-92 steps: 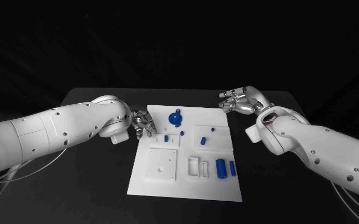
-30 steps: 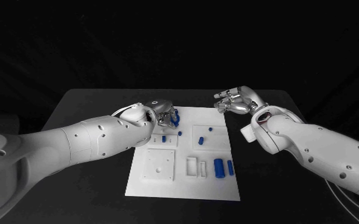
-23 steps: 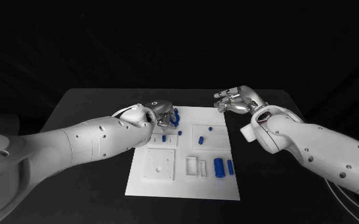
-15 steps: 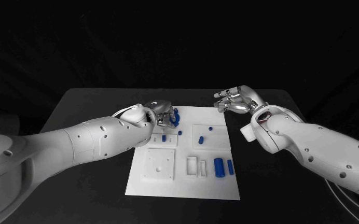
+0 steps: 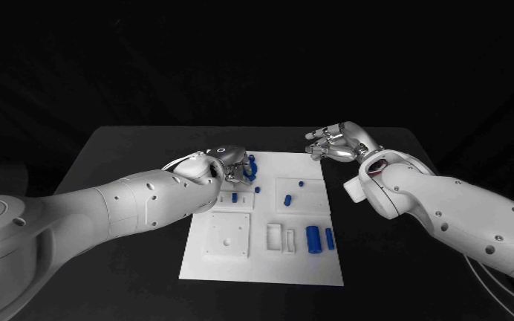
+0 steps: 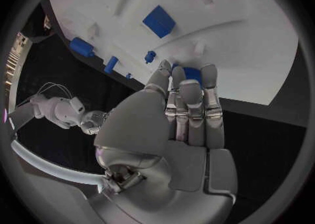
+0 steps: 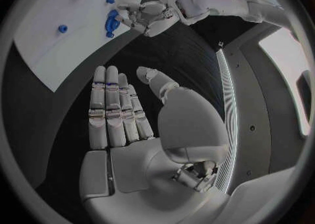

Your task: Assemble the parts on the task board

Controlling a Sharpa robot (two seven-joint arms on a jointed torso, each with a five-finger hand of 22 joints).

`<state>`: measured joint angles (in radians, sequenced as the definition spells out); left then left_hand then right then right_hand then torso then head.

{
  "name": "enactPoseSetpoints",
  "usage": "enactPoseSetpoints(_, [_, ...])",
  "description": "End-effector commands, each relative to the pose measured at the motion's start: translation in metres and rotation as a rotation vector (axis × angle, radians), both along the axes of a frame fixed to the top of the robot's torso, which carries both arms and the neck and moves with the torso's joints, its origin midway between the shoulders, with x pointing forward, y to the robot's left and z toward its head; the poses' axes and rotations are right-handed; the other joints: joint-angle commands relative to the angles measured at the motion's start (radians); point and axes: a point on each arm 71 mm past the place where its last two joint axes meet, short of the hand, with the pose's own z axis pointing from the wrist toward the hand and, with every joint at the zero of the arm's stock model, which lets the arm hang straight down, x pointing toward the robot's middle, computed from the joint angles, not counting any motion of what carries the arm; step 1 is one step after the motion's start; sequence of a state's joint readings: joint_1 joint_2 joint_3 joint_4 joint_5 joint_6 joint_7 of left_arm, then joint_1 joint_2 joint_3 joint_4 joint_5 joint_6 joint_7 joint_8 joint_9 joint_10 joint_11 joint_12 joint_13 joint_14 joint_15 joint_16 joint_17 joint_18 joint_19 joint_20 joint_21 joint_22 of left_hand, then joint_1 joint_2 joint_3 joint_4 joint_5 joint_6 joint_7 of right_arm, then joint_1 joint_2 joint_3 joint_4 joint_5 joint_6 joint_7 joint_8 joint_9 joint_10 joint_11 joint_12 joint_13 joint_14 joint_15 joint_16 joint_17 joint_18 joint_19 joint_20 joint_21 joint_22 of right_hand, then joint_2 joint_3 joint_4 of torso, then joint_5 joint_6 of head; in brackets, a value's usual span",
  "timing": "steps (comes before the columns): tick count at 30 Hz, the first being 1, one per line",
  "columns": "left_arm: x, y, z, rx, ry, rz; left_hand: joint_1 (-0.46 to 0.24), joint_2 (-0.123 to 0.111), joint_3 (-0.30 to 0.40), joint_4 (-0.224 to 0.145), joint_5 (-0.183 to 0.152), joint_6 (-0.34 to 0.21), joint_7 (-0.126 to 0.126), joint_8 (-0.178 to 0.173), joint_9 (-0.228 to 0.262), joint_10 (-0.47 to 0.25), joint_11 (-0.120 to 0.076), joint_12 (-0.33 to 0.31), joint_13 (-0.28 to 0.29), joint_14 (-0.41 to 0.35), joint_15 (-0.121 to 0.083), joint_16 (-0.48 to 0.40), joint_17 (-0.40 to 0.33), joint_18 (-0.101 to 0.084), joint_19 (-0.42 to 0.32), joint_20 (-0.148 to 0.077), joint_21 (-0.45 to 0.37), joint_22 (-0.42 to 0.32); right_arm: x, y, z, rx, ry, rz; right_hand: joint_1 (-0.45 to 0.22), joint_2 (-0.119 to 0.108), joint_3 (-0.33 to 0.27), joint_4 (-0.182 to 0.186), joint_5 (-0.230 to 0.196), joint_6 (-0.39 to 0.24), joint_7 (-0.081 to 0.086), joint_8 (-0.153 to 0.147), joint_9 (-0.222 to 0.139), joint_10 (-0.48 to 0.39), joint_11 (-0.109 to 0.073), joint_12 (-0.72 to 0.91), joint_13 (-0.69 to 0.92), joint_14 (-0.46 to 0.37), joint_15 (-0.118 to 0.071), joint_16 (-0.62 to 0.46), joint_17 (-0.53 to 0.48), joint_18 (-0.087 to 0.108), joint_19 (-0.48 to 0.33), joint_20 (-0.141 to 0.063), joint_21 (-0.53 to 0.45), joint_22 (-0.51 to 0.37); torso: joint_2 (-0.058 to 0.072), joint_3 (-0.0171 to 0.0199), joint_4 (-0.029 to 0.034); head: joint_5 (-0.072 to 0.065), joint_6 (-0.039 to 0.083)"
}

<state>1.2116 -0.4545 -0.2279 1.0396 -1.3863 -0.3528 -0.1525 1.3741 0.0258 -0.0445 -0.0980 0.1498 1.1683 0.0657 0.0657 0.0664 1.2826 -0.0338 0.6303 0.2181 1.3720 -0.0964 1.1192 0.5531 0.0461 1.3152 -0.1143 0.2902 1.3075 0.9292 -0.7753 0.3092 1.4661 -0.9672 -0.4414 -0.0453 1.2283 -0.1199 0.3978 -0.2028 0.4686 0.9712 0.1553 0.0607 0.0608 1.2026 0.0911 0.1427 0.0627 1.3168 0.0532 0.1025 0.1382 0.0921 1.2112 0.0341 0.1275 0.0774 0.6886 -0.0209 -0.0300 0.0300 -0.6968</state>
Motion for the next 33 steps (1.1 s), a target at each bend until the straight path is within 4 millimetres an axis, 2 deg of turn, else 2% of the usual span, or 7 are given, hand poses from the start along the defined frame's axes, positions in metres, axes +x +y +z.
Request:
enactPoseSetpoints(1, [-0.0009, -0.0034, -0.0023, -0.021, 0.005, -0.003, -0.001, 0.008, 0.001, 0.004, 0.0, 0.005, 0.0, -0.003, 0.0, 0.002, -0.001, -0.003, -0.001, 0.005, 0.0, 0.006, 0.001, -0.01, 0.003, -0.001, 0.006, 0.019, -0.0005, 0.0021, 0.0, -0.006, -0.002, 0.016, -0.003, 0.008, 0.001, 0.001, 0.0, 0.004, -0.001, 0.001, 0.001, 0.006, -0.002, -0.002, -0.001, 0.0, -0.003, 0.001, 0.001, -0.007, -0.004, 0.0, 0.004, -0.001, 0.0, 0.0003, -0.0001, 0.0, -0.001])
enactPoseSetpoints(8, [-0.0012, -0.0047, -0.0069, -0.021, 0.015, 0.004, -0.004, 0.016, 0.002, 0.009, 0.0, 0.009, -0.003, -0.001, 0.001, 0.004, -0.001, -0.001, 0.0, 0.007, -0.001, 0.008, 0.002, -0.011, 0.004, -0.002, 0.008, 0.019, -0.0004, 0.0022, 0.0, -0.006, -0.002, 0.017, -0.003, 0.008, 0.003, 0.001, -0.001, 0.004, -0.001, 0.001, 0.001, 0.006, -0.002, -0.001, -0.001, 0.0, -0.003, 0.001, 0.001, -0.007, -0.004, -0.001, 0.005, -0.001, 0.0, 0.0, -0.0005, -0.001, -0.002])
enactPoseSetpoints(16, [0.0007, -0.0036, -0.0087, -0.012, 0.021, 0.019, -0.002, 0.049, 0.014, 0.019, 0.012, 0.04, -0.015, -0.001, 0.002, 0.01, -0.004, 0.001, 0.002, 0.01, -0.003, 0.011, 0.003, -0.012, 0.004, -0.004, 0.014, 0.019, -0.0003, 0.0026, -0.0001, -0.006, -0.002, 0.018, -0.003, 0.008, 0.003, 0.001, -0.001, 0.004, -0.001, 0.001, 0.001, 0.006, -0.002, -0.001, -0.001, 0.0, -0.003, 0.001, 0.001, -0.007, -0.004, -0.001, 0.005, -0.001, 0.0, 0.0003, 0.0002, -0.004, -0.002])
enactPoseSetpoints(29, [0.0011, -0.0055, -0.0098, -0.026, 0.039, 0.019, -0.004, 0.066, 0.02, 0.033, 0.028, 0.04, -0.018, -0.001, 0.002, 0.023, -0.004, -0.009, -0.003, 0.012, -0.004, 0.012, 0.005, -0.013, 0.003, -0.005, 0.02, 0.019, -0.0003, 0.0028, -0.0002, -0.005, -0.001, 0.018, -0.003, 0.008, 0.003, 0.001, -0.001, 0.004, -0.001, 0.001, 0.001, 0.006, -0.002, -0.001, -0.001, 0.0, -0.003, 0.001, 0.001, -0.007, -0.004, -0.001, 0.005, -0.001, 0.0, -0.0003, 0.0, -0.005, -0.003])
enactPoseSetpoints(30, [0.0012, -0.0055, -0.0098, -0.029, 0.04, 0.019, -0.002, 0.07, 0.023, 0.032, 0.037, 0.041, -0.018, -0.001, 0.003, 0.025, -0.003, -0.01, -0.003, 0.012, -0.005, 0.012, 0.005, -0.013, 0.003, -0.005, 0.02, 0.019, -0.0003, 0.0027, -0.0002, -0.006, -0.001, 0.018, -0.003, 0.008, 0.003, 0.001, -0.001, 0.004, -0.001, 0.001, 0.001, 0.006, -0.002, -0.001, -0.001, 0.0, -0.003, 0.001, 0.001, -0.007, -0.004, -0.001, 0.005, -0.001, 0.0, -0.0003, -0.0003, -0.005, -0.003])
enactPoseSetpoints(32, [0.0013, -0.0052, -0.0099, -0.036, 0.044, 0.021, 0.003, 0.073, 0.029, 0.029, 0.085, 0.038, -0.018, -0.001, 0.003, 0.027, -0.003, -0.014, -0.006, 0.012, -0.004, 0.012, 0.006, -0.013, 0.002, -0.005, 0.022, 0.02, -0.0003, 0.0027, -0.0002, -0.006, -0.001, 0.018, -0.003, 0.008, 0.003, 0.001, -0.001, 0.004, -0.001, 0.001, 0.001, 0.006, -0.002, -0.001, -0.001, 0.0, -0.003, 0.001, 0.001, -0.007, -0.004, -0.001, 0.005, -0.001, 0.0, 0.0001, -0.0009, -0.005, -0.003])
enactPoseSetpoints(33, [0.0014, -0.0049, -0.01, -0.04, 0.047, 0.022, 0.006, 0.078, 0.034, 0.027, 0.097, 0.035, -0.015, -0.002, 0.002, 0.027, -0.003, -0.016, -0.006, 0.013, -0.005, 0.013, 0.006, -0.012, 0.002, -0.005, 0.023, 0.02, -0.0003, 0.0026, -0.0003, -0.006, -0.001, 0.018, -0.003, 0.008, 0.003, 0.001, -0.001, 0.004, -0.001, 0.001, 0.001, 0.006, -0.002, -0.001, -0.001, 0.0, -0.003, 0.001, 0.001, -0.007, -0.004, -0.001, 0.005, -0.001, 0.0, 0.0001, -0.0009, -0.005, -0.003])
